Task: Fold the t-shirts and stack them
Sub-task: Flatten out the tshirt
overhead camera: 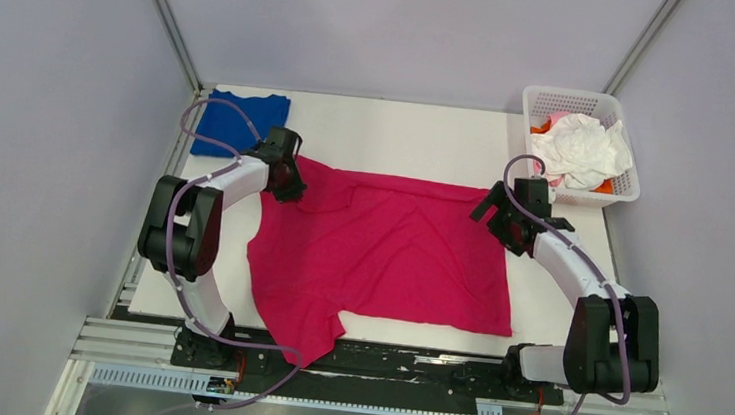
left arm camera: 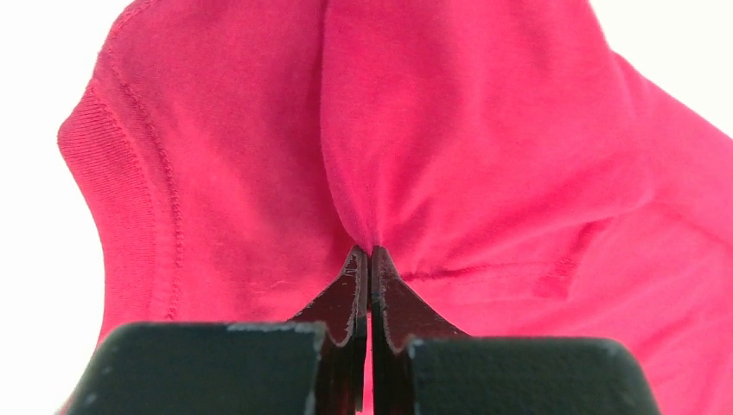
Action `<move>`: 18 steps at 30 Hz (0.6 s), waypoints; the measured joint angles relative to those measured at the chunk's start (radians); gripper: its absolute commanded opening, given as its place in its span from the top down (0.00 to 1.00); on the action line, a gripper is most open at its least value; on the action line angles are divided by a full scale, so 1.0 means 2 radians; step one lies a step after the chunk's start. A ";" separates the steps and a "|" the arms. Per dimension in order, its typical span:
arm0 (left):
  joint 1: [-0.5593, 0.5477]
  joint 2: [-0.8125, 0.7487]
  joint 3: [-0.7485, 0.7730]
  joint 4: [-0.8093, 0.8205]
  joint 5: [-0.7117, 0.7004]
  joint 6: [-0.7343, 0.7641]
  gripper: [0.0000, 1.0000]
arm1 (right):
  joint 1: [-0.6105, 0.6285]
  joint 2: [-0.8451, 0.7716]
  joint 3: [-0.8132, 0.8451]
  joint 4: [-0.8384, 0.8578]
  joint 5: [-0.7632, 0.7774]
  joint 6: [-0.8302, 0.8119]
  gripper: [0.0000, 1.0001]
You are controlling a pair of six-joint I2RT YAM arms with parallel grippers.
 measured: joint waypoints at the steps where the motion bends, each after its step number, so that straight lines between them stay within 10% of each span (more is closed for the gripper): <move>1: 0.000 -0.003 0.000 0.002 0.003 0.000 1.00 | 0.000 0.005 0.003 0.000 0.006 0.001 0.03; 18: 0.000 -0.011 0.075 0.037 0.050 -0.017 1.00 | -0.003 0.190 0.142 0.054 0.031 0.012 0.08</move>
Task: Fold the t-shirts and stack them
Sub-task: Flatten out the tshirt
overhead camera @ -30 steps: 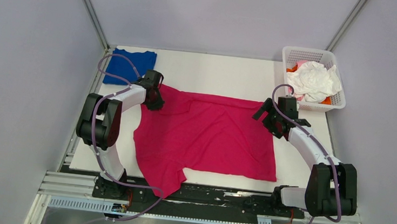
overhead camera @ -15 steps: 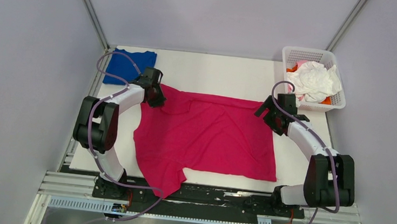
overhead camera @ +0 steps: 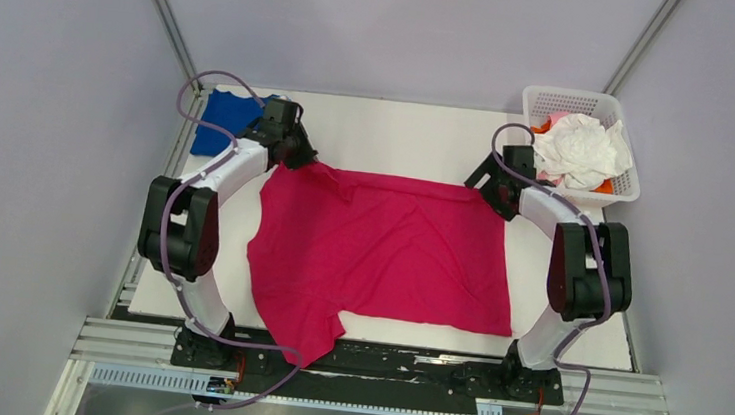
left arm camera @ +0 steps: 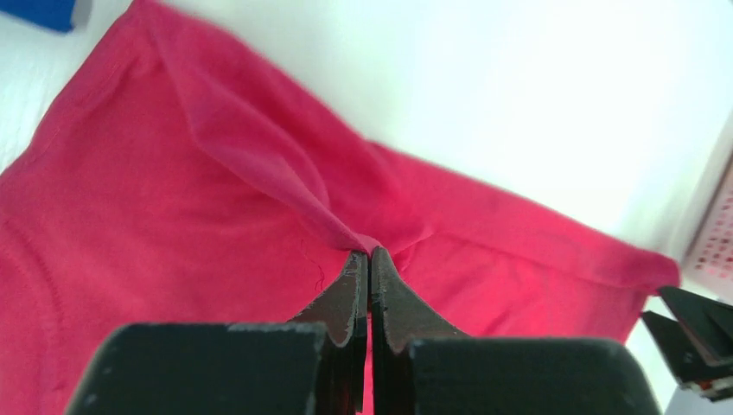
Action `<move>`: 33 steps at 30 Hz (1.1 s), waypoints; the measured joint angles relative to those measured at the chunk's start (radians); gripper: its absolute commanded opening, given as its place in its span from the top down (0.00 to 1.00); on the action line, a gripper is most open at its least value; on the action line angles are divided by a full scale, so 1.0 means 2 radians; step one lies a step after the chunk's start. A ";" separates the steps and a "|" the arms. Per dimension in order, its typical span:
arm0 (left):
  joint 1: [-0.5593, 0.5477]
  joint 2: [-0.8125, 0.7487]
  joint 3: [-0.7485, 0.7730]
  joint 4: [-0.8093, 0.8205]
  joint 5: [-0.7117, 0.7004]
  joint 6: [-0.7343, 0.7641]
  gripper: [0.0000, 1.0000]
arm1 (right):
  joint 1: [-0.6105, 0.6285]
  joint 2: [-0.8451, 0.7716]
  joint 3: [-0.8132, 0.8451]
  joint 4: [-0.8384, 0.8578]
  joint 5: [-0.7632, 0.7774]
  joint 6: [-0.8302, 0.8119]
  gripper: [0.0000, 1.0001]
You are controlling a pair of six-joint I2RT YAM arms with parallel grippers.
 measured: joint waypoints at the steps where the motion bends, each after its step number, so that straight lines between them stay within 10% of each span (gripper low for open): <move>1: 0.000 0.005 0.012 0.000 0.002 -0.003 1.00 | 0.000 0.010 0.008 0.001 0.000 0.001 0.08; 19: 0.049 0.272 0.331 -0.007 0.027 -0.129 0.99 | -0.025 0.162 0.162 0.024 -0.021 0.034 0.09; 26: 0.057 0.403 0.527 -0.025 0.035 -0.158 0.03 | -0.030 0.189 0.199 0.032 -0.027 0.040 0.05; 33: 0.056 0.403 0.519 -0.026 0.027 -0.138 0.00 | -0.030 0.191 0.213 0.026 -0.029 0.036 0.01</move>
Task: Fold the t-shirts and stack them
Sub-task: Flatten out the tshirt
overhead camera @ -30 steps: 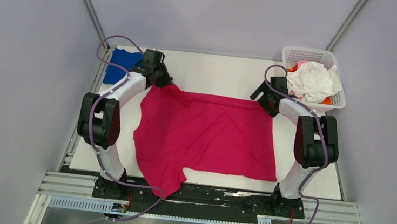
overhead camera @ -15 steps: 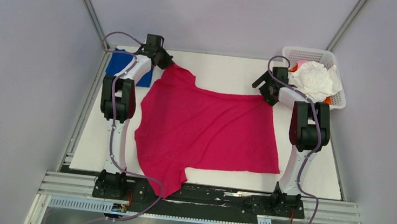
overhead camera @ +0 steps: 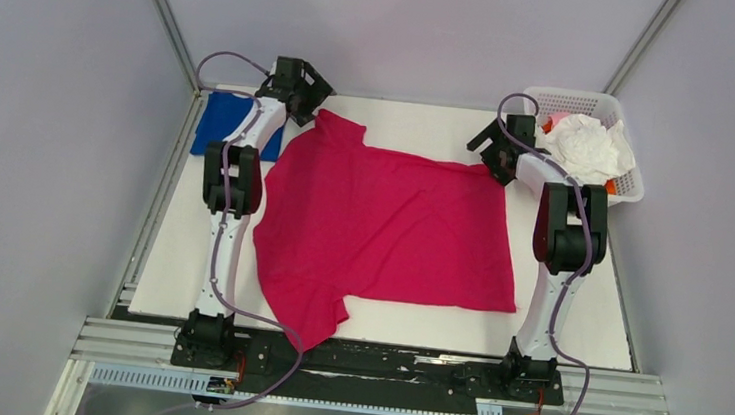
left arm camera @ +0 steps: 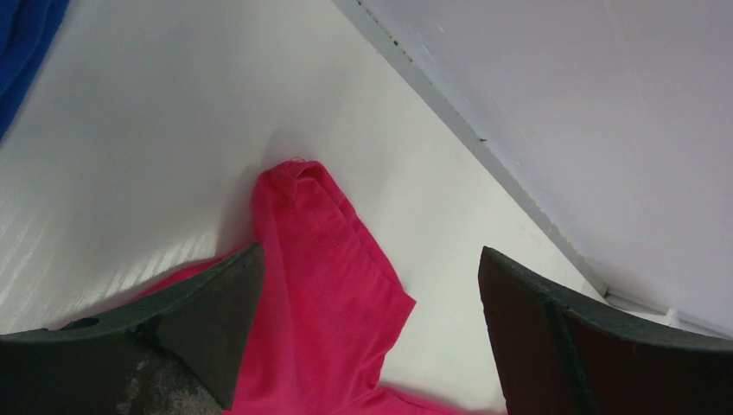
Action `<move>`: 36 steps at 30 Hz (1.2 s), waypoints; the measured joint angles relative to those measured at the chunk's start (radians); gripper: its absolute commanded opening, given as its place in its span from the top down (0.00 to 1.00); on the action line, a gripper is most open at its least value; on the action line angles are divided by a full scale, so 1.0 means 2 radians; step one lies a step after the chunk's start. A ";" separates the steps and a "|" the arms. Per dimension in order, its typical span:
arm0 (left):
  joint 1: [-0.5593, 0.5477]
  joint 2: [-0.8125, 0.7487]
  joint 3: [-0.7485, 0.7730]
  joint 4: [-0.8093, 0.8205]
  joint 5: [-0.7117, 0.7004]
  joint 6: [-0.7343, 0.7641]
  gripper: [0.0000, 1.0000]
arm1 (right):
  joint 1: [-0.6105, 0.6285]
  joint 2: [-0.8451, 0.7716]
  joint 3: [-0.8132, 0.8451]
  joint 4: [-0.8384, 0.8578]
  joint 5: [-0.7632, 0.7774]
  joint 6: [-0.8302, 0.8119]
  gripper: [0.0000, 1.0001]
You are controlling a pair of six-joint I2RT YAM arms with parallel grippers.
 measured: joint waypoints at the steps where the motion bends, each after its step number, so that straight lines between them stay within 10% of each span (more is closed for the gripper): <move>1: 0.000 -0.003 -0.004 0.000 0.000 0.006 0.00 | 0.000 0.002 0.005 -0.002 -0.001 -0.002 0.01; 18: -0.016 -0.279 -0.287 0.032 -0.016 0.100 0.00 | -0.007 0.088 0.124 -0.002 0.000 0.009 0.00; 36: -0.030 -0.330 -0.372 0.005 -0.025 0.160 0.00 | -0.006 0.061 0.121 0.000 -0.039 -0.105 0.00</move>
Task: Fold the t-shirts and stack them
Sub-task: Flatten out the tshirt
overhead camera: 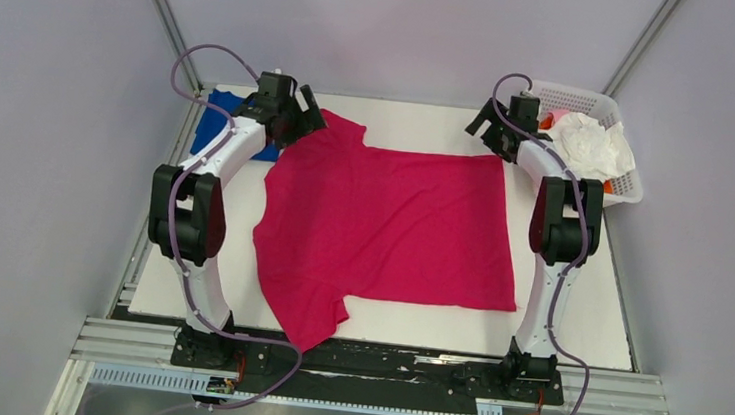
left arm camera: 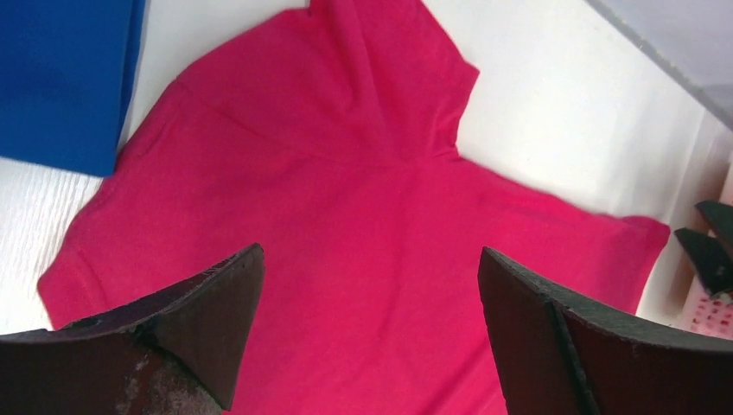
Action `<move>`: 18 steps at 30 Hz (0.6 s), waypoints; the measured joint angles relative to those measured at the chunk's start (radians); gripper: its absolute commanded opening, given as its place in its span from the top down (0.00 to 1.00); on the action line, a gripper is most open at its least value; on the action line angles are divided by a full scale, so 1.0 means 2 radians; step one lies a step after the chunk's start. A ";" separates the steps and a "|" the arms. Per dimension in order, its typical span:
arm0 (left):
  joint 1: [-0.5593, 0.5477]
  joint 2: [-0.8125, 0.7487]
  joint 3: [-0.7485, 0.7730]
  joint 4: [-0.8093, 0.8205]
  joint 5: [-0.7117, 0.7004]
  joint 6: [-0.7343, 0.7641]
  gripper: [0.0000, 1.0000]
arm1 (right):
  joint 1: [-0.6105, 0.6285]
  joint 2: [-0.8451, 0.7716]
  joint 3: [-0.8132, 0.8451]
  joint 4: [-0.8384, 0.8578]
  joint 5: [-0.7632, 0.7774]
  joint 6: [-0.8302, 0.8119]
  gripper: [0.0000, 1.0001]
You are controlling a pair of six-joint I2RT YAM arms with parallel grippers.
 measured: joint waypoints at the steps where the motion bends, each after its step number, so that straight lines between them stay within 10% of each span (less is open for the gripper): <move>1: -0.001 -0.006 -0.008 -0.003 -0.001 0.002 0.00 | 0.000 -0.006 -0.005 0.002 -0.005 -0.005 0.00; 18: -0.003 -0.084 -0.103 -0.026 -0.022 0.033 0.00 | -0.015 -0.048 -0.065 0.029 -0.068 -0.080 0.00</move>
